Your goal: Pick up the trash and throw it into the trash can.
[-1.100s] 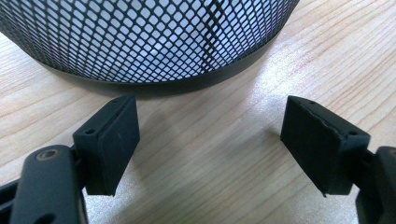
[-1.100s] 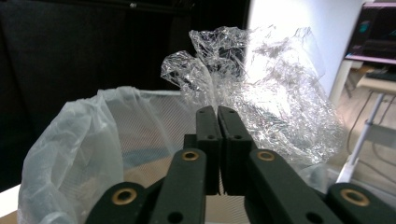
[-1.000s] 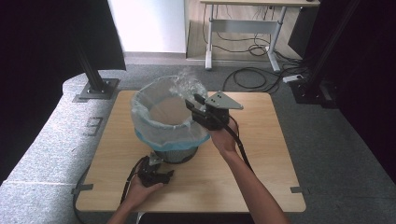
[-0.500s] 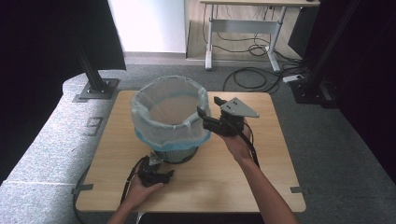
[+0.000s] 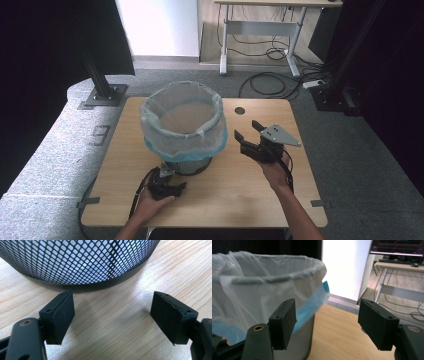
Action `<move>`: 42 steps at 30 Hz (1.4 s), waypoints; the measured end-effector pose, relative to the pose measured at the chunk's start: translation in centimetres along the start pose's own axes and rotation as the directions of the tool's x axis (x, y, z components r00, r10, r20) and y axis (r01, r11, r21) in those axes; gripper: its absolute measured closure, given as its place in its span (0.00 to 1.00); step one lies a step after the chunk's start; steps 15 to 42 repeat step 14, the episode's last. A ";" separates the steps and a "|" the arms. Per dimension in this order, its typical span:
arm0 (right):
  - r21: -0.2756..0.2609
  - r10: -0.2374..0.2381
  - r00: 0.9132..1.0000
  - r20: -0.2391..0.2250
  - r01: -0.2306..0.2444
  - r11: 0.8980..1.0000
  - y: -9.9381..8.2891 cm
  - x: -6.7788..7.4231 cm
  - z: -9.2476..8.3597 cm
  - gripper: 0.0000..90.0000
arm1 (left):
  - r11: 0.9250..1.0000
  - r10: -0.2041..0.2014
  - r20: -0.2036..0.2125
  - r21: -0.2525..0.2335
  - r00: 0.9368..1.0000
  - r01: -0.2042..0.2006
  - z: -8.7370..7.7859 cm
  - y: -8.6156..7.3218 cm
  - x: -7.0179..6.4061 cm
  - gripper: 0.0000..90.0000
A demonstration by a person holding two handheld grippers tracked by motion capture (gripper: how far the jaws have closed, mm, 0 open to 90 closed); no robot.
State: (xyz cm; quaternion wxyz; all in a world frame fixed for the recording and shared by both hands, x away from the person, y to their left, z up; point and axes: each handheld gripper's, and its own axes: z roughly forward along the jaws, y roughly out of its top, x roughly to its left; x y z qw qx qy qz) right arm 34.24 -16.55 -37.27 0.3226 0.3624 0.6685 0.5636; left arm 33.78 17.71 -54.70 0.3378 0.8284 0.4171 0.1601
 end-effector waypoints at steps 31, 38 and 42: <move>0.041 0.025 0.998 0.053 -0.027 0.999 -3.4 -2.4 -1.2 0.33 | 1.000 0.000 0.000 0.000 1.000 0.000 0.0 0.0 0.0 0.22; 0.041 0.025 0.998 0.053 -0.027 0.999 -3.4 -2.4 -1.2 0.33 | 1.000 0.000 0.000 0.000 1.000 0.000 0.0 0.0 0.0 0.22; 0.041 0.025 0.998 0.053 -0.027 0.999 -3.4 -2.4 -1.2 0.33 | 1.000 0.000 0.000 0.000 1.000 0.000 0.0 0.0 0.0 0.22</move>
